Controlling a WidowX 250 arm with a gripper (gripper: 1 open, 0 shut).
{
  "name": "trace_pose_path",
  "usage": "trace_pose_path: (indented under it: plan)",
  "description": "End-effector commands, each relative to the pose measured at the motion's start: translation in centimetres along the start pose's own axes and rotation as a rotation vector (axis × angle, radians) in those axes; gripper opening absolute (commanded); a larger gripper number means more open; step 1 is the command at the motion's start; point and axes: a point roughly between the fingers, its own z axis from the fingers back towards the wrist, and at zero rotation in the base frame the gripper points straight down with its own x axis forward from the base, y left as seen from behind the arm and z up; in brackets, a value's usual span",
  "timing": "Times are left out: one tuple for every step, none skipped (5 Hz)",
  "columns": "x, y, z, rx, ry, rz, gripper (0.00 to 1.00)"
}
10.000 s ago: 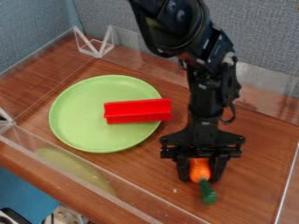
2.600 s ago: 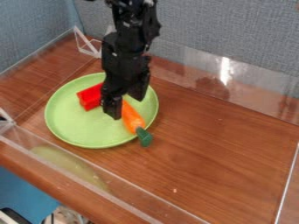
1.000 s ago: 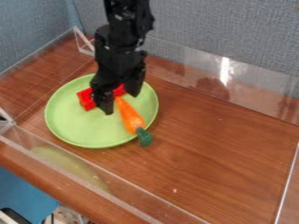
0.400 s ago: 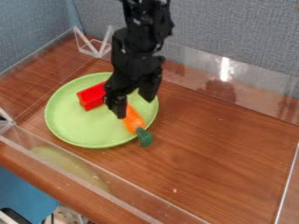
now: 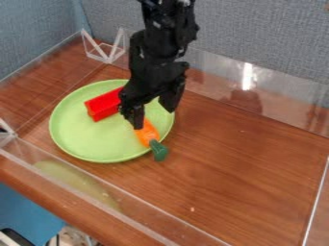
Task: Put the carrot on the green plate
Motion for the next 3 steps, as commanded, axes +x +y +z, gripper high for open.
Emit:
trace_pose_path:
  plan:
    - [0.2, -0.6, 0.9, -0.036, -0.02, 0.01, 1.0]
    - [0.8, -0.3, 0.0, -0.03, -0.026, 0.031, 1.0]
    - [1.5, 0.0, -0.8, -0.025, -0.031, 0.055, 1.0]
